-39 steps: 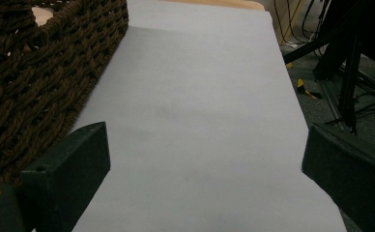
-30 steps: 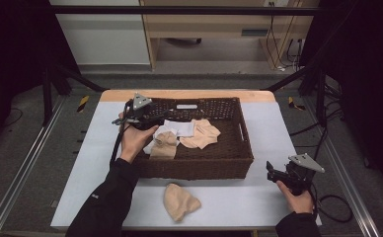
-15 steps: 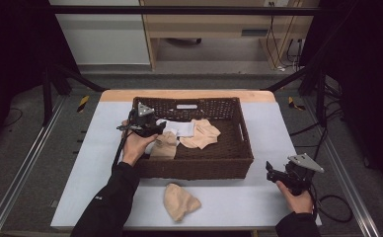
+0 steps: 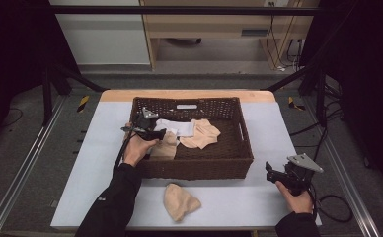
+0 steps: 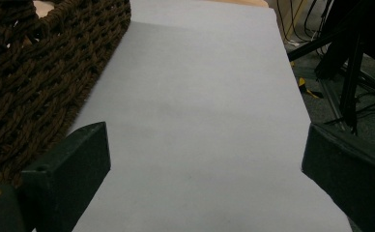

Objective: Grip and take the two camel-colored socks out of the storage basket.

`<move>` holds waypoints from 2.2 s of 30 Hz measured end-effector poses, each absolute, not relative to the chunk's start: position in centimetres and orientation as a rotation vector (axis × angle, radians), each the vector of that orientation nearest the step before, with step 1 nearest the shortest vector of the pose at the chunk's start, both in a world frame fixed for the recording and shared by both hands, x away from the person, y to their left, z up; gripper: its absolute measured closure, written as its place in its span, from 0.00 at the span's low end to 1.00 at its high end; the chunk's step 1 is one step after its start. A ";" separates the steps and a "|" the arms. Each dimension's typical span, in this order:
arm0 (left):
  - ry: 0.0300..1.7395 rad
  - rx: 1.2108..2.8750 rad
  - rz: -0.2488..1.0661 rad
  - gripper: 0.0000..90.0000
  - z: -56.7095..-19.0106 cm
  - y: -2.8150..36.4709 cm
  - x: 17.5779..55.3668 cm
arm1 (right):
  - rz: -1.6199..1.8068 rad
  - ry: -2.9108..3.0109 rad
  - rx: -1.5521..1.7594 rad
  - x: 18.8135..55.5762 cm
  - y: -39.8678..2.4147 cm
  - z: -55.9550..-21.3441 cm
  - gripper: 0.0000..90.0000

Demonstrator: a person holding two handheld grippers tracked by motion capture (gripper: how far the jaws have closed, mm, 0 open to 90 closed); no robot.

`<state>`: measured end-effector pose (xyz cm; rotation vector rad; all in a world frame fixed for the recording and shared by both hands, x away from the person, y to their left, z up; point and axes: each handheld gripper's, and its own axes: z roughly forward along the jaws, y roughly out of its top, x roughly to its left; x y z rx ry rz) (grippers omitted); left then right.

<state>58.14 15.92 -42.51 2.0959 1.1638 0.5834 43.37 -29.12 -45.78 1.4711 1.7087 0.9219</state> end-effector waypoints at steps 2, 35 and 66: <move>1.168 2.127 0.574 0.54 -42.7 15.8 58.2 | 0.921 1.712 1.472 43.4 -29.1 -45.8 0.04; 1.190 2.120 0.439 0.98 -42.2 15.9 57.7 | 0.922 1.708 1.470 43.3 -29.1 -45.8 0.04; 1.080 2.241 0.382 0.76 -43.5 14.6 58.2 | 0.924 1.709 1.472 43.4 -29.0 -45.8 0.04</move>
